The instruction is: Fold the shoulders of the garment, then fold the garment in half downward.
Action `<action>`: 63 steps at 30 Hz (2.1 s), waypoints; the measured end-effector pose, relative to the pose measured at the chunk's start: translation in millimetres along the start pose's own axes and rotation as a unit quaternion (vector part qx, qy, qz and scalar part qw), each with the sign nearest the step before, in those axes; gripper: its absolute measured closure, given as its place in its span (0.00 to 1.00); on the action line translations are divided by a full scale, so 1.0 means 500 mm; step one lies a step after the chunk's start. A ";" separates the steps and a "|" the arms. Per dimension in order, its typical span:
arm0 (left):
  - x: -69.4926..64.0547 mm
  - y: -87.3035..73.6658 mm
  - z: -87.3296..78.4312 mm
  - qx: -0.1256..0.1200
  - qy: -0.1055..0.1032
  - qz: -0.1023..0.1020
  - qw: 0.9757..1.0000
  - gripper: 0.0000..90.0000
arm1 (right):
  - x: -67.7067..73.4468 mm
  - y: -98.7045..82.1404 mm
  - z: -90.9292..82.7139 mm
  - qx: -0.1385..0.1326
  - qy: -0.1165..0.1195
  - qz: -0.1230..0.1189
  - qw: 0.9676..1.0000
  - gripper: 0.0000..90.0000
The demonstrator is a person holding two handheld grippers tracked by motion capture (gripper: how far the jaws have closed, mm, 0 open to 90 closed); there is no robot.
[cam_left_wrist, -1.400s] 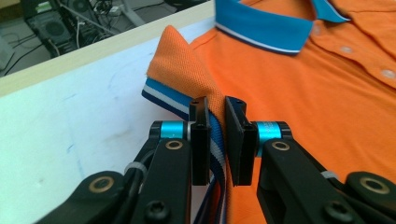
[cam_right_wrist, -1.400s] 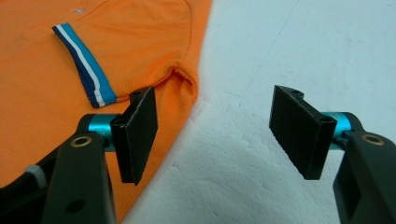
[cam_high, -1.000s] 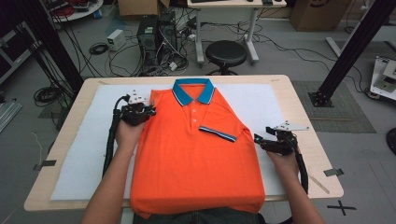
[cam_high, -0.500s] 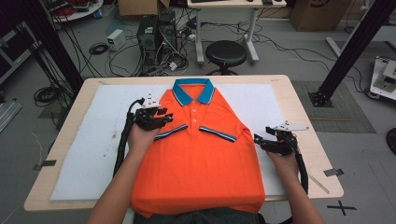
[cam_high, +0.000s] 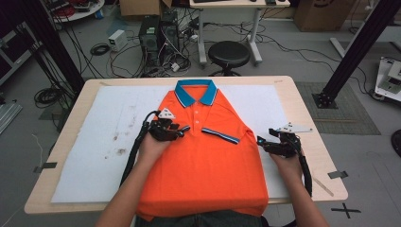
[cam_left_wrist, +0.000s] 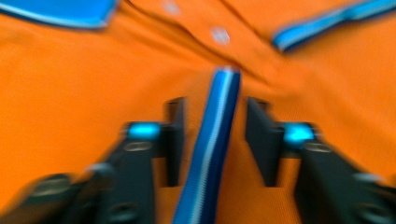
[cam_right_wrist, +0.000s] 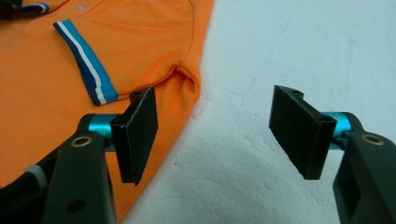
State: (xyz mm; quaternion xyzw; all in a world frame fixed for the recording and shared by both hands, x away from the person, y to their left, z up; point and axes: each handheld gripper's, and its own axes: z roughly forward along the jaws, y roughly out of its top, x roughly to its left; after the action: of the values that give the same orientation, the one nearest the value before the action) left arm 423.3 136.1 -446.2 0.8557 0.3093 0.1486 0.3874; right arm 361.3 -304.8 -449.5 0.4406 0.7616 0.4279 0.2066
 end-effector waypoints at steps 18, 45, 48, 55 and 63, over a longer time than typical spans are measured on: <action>-0.034 0.008 -0.070 -0.080 -0.052 -0.009 0.995 0.83 | 0.001 0.000 0.000 0.000 0.001 0.001 1.000 0.37; -0.021 -0.023 -0.230 -0.139 -0.029 -0.019 0.990 0.20 | -0.003 0.001 -0.010 -0.023 0.000 0.011 1.000 0.30; -0.009 -0.029 -0.228 -0.133 -0.019 -0.011 0.991 0.15 | 0.003 0.008 -0.018 -0.039 0.008 0.008 0.999 0.27; 0.015 -0.053 -0.230 -0.122 -0.004 -0.017 0.992 0.12 | 0.006 0.013 -0.024 -0.046 0.022 0.007 0.999 0.26; 0.041 -0.073 -0.228 -0.115 0.006 -0.032 0.993 0.12 | 0.022 0.030 -0.028 -0.046 0.028 -0.014 0.998 0.25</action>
State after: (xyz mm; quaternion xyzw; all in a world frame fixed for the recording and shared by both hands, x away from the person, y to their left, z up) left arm 367.8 233.0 -398.8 0.7941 0.3197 0.1761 0.4860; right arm 353.3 -298.3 -428.4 0.4074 0.7528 0.4720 0.2110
